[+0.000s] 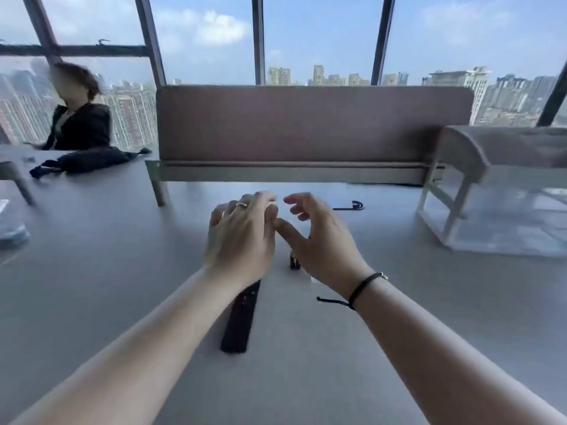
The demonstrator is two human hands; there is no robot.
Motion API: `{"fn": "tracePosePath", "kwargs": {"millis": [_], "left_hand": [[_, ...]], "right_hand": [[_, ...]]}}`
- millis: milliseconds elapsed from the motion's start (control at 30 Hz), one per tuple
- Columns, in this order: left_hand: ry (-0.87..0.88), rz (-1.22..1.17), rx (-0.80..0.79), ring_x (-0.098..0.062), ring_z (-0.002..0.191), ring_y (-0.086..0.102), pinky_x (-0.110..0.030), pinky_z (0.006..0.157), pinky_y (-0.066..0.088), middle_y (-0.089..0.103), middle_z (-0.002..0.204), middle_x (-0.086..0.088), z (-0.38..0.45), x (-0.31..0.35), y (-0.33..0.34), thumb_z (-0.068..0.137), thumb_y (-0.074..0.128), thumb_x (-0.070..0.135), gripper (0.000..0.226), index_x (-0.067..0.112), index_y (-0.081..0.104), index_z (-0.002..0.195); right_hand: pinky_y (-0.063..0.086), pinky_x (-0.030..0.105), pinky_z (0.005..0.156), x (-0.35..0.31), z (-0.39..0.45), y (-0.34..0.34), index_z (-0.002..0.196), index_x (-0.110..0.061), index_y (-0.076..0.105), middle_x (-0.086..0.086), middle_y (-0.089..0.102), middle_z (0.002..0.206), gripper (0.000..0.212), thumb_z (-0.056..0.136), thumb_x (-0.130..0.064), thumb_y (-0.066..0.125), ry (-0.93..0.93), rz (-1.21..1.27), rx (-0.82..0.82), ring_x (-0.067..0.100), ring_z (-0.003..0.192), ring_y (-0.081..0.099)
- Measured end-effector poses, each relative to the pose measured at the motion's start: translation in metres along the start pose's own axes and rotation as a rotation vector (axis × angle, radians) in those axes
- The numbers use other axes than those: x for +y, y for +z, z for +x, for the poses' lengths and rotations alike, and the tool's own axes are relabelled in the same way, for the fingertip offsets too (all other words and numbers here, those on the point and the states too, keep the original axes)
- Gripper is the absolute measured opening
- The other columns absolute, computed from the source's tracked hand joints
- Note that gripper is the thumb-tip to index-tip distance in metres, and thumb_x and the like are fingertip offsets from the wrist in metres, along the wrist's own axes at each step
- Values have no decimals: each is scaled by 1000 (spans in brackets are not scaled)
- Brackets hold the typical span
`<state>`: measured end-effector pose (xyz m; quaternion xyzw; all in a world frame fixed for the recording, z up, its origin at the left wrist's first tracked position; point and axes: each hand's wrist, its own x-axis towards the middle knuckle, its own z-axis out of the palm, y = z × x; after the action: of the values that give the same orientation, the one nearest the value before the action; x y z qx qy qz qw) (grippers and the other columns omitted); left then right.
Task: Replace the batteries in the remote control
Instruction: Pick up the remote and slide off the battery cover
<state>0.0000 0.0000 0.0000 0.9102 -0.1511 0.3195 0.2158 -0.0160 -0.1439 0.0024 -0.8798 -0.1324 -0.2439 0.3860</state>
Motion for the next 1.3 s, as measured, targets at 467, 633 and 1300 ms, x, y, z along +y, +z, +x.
{"fn": "tracePosePath", "kwargs": {"millis": [467,633,1300], "left_hand": [[-341,192,-497,-34,128,48,-45,97,43,48,141,-12,-96,0,5,89,41,55,62,18,35,138],[-389,210,-453,-39,112,59,-43,85,49,55,128,-19,-93,-6,12,92,51,43,52,10,36,130],[-585,-998,-134,-25,57,56,-37,55,44,56,68,-15,-53,-34,44,81,49,21,29,-6,54,91]], "right_hand": [[49,33,85,0,-88,21,125,-25,53,-2,59,117,45,85,-40,67,69,-131,-151,18,104,59],[46,33,82,17,-99,27,125,-25,54,-1,61,112,48,87,-54,59,67,-203,-189,20,105,57],[54,35,74,49,-56,47,77,-14,64,1,69,68,84,81,-81,14,110,-203,-315,21,72,63]]}}
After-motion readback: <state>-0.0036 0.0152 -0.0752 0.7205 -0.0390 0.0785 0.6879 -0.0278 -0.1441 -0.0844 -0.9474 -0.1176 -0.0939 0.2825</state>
